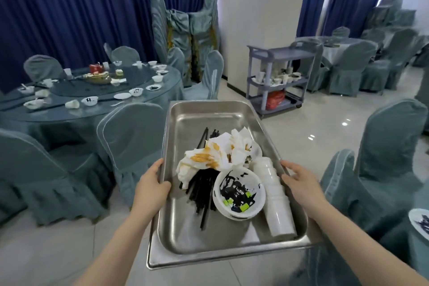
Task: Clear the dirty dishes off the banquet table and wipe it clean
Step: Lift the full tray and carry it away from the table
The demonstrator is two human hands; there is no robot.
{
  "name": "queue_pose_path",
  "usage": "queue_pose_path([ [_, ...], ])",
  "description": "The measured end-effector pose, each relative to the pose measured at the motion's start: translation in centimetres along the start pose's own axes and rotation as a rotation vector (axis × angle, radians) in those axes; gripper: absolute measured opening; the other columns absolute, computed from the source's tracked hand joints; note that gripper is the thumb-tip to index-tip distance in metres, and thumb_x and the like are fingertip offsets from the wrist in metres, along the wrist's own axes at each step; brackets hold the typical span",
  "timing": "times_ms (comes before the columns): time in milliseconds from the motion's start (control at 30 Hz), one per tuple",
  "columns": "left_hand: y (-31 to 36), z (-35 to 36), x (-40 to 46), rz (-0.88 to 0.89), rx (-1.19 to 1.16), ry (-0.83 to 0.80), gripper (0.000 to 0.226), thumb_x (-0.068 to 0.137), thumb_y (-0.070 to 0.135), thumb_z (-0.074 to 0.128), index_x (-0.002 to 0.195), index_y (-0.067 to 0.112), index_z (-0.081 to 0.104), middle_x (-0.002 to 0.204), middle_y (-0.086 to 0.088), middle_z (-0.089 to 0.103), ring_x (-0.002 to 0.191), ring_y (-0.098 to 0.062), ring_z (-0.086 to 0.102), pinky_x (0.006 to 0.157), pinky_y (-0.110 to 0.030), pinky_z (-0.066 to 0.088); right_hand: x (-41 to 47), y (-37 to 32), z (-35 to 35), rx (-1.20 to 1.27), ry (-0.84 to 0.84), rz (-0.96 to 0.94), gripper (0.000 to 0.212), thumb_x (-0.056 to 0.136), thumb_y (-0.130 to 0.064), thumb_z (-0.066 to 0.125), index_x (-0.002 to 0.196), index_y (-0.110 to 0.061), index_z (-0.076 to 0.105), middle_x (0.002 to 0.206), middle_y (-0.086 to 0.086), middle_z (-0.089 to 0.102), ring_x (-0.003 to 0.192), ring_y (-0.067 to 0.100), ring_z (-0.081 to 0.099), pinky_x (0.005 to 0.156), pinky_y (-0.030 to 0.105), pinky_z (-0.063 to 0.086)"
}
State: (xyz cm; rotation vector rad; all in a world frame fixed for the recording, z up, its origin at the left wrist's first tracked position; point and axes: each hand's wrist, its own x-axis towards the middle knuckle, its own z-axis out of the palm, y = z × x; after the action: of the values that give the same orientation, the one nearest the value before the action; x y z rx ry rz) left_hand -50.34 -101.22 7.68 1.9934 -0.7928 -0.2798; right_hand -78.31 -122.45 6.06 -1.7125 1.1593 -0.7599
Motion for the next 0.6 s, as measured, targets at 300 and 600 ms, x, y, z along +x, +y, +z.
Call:
queue_pose_path([
  [300,-1.1,8.2,26.3,-0.026,0.012,-0.086,0.068,0.074,-0.002,0.054,0.137,0.025,0.049,0.103,0.009,0.069,0.083,-0.009,0.063,0.067,-0.022,0.044,23.4,0.0,6.9,0.039,0.063,0.125,0.038,0.088,-0.009,0.057,0.12,-0.029,0.063,0.08,0.007,0.073,0.069,0.021,0.066,0.08,0.041,0.056],
  [600,4.1,23.5,49.8,0.018,-0.026,-0.323,0.071,0.079,0.004,0.057,0.143,0.031,0.039,0.113,0.005,0.066,0.083,-0.007,0.065,0.064,-0.021,0.046,45.2,1.6,3.4,-0.054,0.216,0.188,0.037,0.086,-0.019,0.057,0.117,-0.039,0.063,0.061,0.003,0.069,0.05,0.013,0.059,0.057,0.027,0.051],
])
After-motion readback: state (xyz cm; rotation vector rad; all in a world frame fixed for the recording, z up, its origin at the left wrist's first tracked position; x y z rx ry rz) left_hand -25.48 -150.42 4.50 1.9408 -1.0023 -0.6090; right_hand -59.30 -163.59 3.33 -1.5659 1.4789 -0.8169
